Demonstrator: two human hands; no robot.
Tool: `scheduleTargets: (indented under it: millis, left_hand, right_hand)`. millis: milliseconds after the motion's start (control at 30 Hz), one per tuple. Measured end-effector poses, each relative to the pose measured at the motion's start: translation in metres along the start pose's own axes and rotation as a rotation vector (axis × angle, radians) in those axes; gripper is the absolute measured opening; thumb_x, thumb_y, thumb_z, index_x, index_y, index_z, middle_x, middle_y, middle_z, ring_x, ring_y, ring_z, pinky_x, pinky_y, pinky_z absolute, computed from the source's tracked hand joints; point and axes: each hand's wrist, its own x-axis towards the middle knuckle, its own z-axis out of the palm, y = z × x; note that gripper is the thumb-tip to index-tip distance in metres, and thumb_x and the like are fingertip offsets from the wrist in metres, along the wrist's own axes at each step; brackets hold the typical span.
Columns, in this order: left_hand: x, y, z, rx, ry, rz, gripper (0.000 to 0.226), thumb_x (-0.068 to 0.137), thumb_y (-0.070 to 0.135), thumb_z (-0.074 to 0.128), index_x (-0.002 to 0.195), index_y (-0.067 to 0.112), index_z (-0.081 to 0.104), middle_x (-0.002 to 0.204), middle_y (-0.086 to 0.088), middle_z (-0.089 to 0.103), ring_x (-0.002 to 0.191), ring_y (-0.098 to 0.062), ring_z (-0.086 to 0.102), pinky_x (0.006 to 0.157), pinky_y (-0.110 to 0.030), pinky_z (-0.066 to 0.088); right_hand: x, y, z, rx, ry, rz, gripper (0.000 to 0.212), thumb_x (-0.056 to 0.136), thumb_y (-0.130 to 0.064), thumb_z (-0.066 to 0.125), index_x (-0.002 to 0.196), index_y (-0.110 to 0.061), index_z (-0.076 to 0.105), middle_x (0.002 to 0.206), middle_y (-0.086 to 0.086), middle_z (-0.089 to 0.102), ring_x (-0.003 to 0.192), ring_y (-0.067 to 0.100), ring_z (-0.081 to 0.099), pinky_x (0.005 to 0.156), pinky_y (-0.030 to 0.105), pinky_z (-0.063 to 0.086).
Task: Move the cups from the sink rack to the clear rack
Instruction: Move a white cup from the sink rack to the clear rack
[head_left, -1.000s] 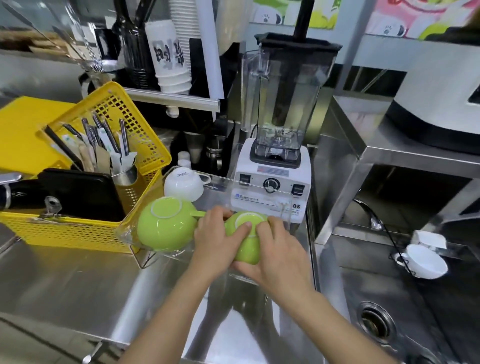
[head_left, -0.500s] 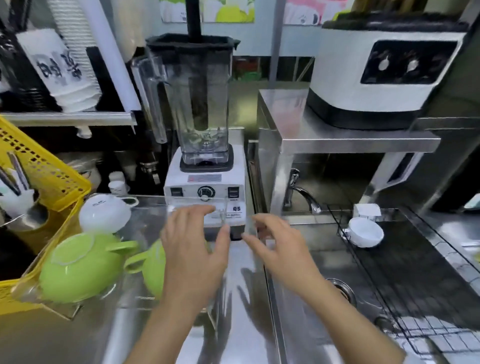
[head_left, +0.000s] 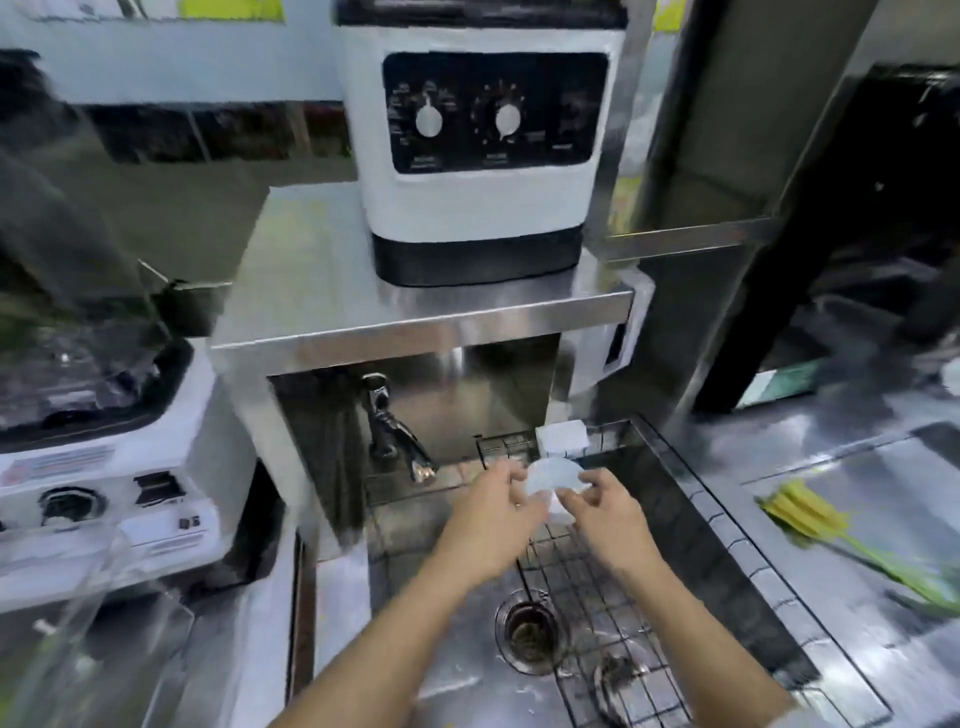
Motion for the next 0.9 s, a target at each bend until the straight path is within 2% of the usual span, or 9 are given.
scheduleTargets:
  millis: [133, 200, 300, 367, 467, 567, 667, 733, 900]
  left_hand:
    - [0.060, 0.001, 0.048, -0.129, -0.116, -0.254, 0.048, 0.090, 0.039, 0.051, 0.124, 0.009, 0.037, 0.117, -0.015, 0.061, 0.090, -0.031, 0.063, 0.083, -0.039, 0.051]
    - [0.075, 0.004, 0.057, -0.410, -0.123, -0.485, 0.044, 0.090, 0.043, 0.051, 0.118, 0.012, 0.038, 0.098, -0.013, 0.062, 0.065, -0.022, 0.057, 0.065, -0.034, 0.052]
    - [0.086, 0.006, 0.063, -0.703, -0.136, -0.724, 0.034, 0.089, 0.044, 0.048, 0.079, 0.011, 0.052, 0.046, -0.003, 0.053, 0.038, -0.013, 0.042, 0.053, -0.022, 0.031]
    - [0.092, 0.005, 0.068, -0.743, -0.129, -0.756, 0.034, 0.089, 0.042, 0.047, 0.078, 0.009, 0.053, 0.052, -0.008, 0.057, 0.049, -0.017, 0.052, 0.063, -0.026, 0.040]
    - [0.100, 0.004, 0.075, -0.757, -0.040, -0.795, 0.039, 0.090, 0.043, 0.049, 0.111, 0.010, 0.050, 0.105, -0.018, 0.056, 0.097, -0.031, 0.058, 0.094, -0.045, 0.042]
    - [0.104, 0.002, 0.083, -0.740, -0.048, -0.772, 0.044, 0.089, 0.047, 0.049, 0.114, 0.011, 0.047, 0.110, -0.015, 0.053, 0.079, -0.026, 0.056, 0.082, -0.040, 0.044]
    - [0.110, -0.009, 0.088, -0.744, -0.045, -0.771, 0.052, 0.084, 0.052, 0.051, 0.117, 0.012, 0.055, 0.107, -0.013, 0.064, 0.083, -0.025, 0.063, 0.064, -0.035, 0.050]
    - [0.109, -0.009, 0.088, -0.767, -0.043, -0.755, 0.045, 0.083, 0.051, 0.052, 0.109, 0.014, 0.060, 0.096, -0.013, 0.066, 0.083, -0.027, 0.065, 0.064, -0.036, 0.053]
    - [0.100, 0.000, 0.086, -0.887, 0.025, -0.757, 0.041, 0.088, 0.052, 0.049, 0.098, 0.013, 0.059, 0.083, -0.014, 0.065, 0.072, -0.030, 0.063, 0.053, -0.036, 0.052]
  right_hand:
    - [0.040, 0.029, -0.014, 0.048, -0.063, 0.148, 0.054, 0.084, -0.046, 0.055, 0.124, -0.012, 0.042, 0.094, 0.012, 0.061, 0.076, 0.030, 0.060, 0.062, 0.043, 0.057]
    - [0.056, 0.038, -0.017, 0.111, -0.118, 0.270, 0.057, 0.085, -0.053, 0.050, 0.127, -0.016, 0.040, 0.095, 0.012, 0.060, 0.067, 0.027, 0.060, 0.045, 0.030, 0.052]
    - [0.071, 0.044, -0.021, 0.134, -0.210, 0.380, 0.064, 0.084, -0.064, 0.041, 0.126, -0.017, 0.043, 0.081, 0.014, 0.062, 0.052, 0.024, 0.062, 0.044, 0.027, 0.051]
    - [0.079, 0.046, -0.020, 0.123, -0.288, 0.403, 0.070, 0.081, -0.071, 0.037, 0.131, -0.022, 0.040, 0.088, 0.020, 0.063, 0.059, 0.029, 0.066, 0.048, 0.031, 0.055]
    - [0.088, 0.045, -0.016, 0.185, -0.406, 0.442, 0.070, 0.081, -0.072, 0.033, 0.132, -0.024, 0.039, 0.094, 0.025, 0.061, 0.073, 0.035, 0.067, 0.060, 0.039, 0.059]
    - [0.094, 0.042, -0.012, 0.198, -0.446, 0.477, 0.074, 0.080, -0.074, 0.029, 0.129, -0.020, 0.042, 0.087, 0.024, 0.062, 0.071, 0.034, 0.068, 0.058, 0.038, 0.058]
    - [0.095, 0.041, -0.010, 0.233, -0.452, 0.517, 0.079, 0.078, -0.076, 0.028, 0.128, -0.018, 0.045, 0.088, 0.025, 0.064, 0.073, 0.034, 0.069, 0.056, 0.037, 0.058]
    - [0.093, 0.043, -0.012, 0.281, -0.455, 0.556, 0.082, 0.077, -0.077, 0.029, 0.127, -0.014, 0.045, 0.089, 0.025, 0.064, 0.074, 0.035, 0.069, 0.058, 0.039, 0.059]
    - [0.084, 0.048, -0.017, 0.466, -0.438, 0.566, 0.058, 0.082, -0.071, 0.035, 0.124, -0.031, 0.041, 0.119, 0.019, 0.059, 0.091, 0.040, 0.065, 0.068, 0.043, 0.058]
